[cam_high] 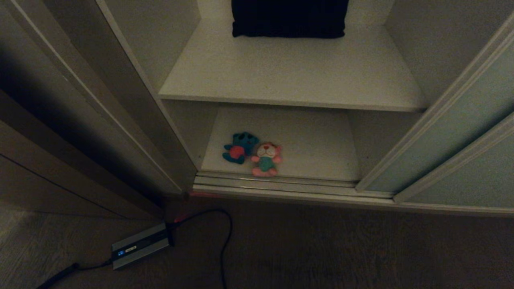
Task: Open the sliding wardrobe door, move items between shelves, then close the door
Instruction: Open the door
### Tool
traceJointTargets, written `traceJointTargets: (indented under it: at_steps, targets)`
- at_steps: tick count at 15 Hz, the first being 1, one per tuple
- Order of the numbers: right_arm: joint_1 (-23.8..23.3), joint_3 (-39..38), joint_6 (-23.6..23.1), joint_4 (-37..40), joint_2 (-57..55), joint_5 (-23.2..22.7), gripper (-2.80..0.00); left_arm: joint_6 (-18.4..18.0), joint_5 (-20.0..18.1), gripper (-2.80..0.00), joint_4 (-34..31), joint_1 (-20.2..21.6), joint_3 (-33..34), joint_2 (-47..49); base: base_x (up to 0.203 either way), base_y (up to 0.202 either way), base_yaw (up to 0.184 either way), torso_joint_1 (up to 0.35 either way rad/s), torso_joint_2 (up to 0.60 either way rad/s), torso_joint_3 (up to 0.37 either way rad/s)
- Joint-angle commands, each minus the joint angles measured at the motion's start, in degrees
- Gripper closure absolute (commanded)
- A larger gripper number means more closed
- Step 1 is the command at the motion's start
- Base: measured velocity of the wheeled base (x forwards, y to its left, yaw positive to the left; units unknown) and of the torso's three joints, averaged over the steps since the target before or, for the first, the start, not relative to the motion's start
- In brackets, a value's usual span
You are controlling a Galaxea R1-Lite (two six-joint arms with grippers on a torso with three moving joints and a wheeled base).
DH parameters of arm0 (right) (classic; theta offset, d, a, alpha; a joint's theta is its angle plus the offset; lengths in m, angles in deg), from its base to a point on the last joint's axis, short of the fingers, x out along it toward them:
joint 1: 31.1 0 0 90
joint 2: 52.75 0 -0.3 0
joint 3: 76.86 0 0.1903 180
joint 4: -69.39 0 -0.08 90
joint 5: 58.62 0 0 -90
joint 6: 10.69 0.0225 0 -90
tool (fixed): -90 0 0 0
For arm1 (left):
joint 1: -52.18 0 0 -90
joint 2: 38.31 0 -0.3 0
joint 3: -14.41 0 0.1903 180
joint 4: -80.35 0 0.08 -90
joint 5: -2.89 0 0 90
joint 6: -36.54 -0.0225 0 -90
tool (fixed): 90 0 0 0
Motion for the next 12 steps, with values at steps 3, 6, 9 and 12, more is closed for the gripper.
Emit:
traceJointTargets:
  at_steps: [3,6,9,12]
  targets:
    - [0.0,-0.18,-0.09,0.0,-0.07,-0.03,0.0,0.13,-0.06,0.0,-0.4,0.02,-0.1,0.21,0.0,0.0,0.0,0.003,0.0,-0.193]
    - [0.0,-0.18,-0.02,0.0,-0.07,-0.03,0.0,0.13,-0.09,0.0,-0.64,-0.02,-0.18,0.21,0.0,0.0,0.0,0.003,0.0,-0.195]
    - [0.0,-0.18,-0.02,0.0,-0.07,-0.03,0.0,0.13,-0.06,0.0,-0.64,-0.02,-0.18,0.21,0.0,0.0,0.0,0.004,0.0,-0.202]
    - [0.0,-0.18,-0.02,0.0,-0.07,-0.03,0.0,0.13,-0.09,0.0,-0.64,0.05,-0.18,0.21,0.0,0.0,0.0,0.004,0.0,-0.198]
